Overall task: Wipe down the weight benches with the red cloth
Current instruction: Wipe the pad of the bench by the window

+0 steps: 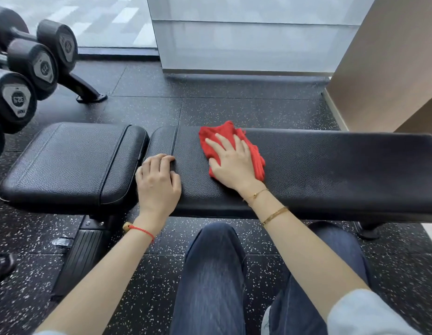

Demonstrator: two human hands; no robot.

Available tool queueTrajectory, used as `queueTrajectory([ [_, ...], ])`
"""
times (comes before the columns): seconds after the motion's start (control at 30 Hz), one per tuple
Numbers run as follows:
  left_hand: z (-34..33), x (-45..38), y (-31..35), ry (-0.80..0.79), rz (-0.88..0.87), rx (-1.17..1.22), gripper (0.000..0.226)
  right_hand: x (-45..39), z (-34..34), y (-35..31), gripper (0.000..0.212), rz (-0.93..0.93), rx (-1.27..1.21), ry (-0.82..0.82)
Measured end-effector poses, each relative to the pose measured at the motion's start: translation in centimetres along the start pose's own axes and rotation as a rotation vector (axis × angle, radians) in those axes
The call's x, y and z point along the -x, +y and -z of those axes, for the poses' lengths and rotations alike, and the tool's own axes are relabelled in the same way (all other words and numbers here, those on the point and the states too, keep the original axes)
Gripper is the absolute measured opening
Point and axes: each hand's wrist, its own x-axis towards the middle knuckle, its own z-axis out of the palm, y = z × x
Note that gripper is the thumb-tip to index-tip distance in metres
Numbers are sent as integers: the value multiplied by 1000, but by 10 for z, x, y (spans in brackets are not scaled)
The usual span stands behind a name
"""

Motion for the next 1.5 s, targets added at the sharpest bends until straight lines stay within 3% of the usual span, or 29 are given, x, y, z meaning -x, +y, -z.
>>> queueTrajectory([
  [0.23, -1, -8, 14, -14, 4, -15, 38, 58, 7, 31, 55, 133, -10, 21],
  [0.43, -16, -15, 53, -65, -77, 38, 39, 54, 28, 108, 53, -200, 49, 137],
  [0.57, -24, -15, 83, -94, -129, 85, 39, 29, 34, 119, 53, -379, 31, 145],
  [0.83, -41, -11, 126, -142, -202, 126, 37, 85, 31, 120, 52, -124, 13, 109],
  [1.07, -50, -7, 131, -134, -253, 85, 37, 91, 46, 174, 50, -316, 45, 203],
  [1.23, -50, -6, 133, -126, -245, 79, 35, 43, 56, 182, 52, -462, 8, 152],
  [1.5, -49, -5, 132, -117, -235, 99, 34, 35, 42, 141, 54, -279, 17, 104],
])
